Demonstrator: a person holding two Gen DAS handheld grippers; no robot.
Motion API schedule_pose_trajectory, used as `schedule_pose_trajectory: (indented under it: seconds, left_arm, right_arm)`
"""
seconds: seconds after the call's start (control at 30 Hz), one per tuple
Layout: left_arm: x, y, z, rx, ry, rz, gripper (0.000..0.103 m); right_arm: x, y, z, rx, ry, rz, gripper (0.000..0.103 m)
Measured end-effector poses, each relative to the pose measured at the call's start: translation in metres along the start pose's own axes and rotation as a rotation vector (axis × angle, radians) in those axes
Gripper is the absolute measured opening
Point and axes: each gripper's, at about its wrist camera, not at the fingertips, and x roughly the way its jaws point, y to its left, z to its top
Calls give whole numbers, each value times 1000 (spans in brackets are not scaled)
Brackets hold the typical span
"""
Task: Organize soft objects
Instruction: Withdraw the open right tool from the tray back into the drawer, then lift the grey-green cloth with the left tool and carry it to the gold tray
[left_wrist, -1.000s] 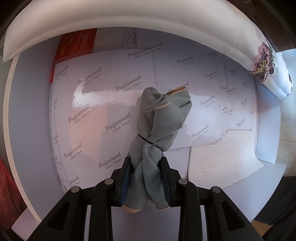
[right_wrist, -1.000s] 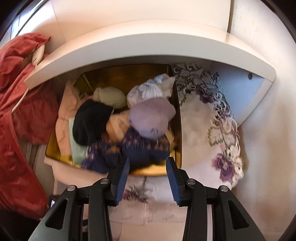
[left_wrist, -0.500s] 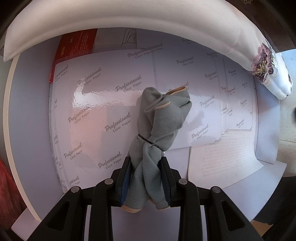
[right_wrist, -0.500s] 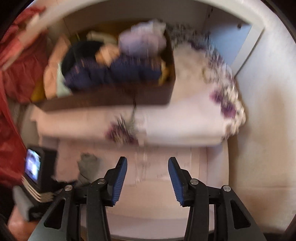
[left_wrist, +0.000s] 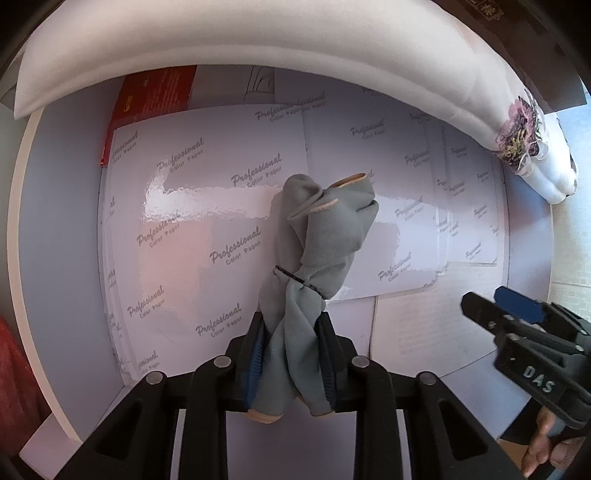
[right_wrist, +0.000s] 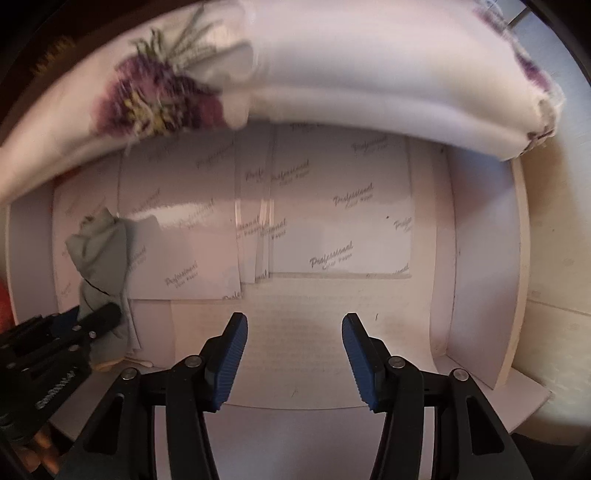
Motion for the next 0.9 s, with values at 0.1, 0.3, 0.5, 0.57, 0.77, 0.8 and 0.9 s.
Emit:
schedule_pose_trajectory:
  seconds: [0.1, 0.3, 0.5, 0.57, 0.77, 0.8, 0.9]
  left_arm:
    - [-3, 1, -1, 1, -4, -3, 25]
    - [-13, -1, -3, 21, -16, 17, 25]
    - [-34, -11, -8, 41, -67, 25, 24]
    - [-43, -16, -9, 48, -89, 23, 24]
    - [-76, -23, -21, 48, -174, 9, 24]
    - [-81, -23, -24, 44, -186, 4, 24]
    - [-98, -23, -33, 34, -239, -12, 24]
  right_arm:
    - [10, -1, -1, 5, 43, 16, 56]
    - [23, -6, -2, 14, 78, 6, 62]
    - [30, -7, 5, 19, 81, -1, 65]
    - [29, -6, 5, 19, 84, 0, 65]
    - [30, -4, 6, 13, 83, -5, 65]
    - [30, -4, 5, 10, 84, -6, 65]
    - [31, -2, 5, 6, 80, -12, 65]
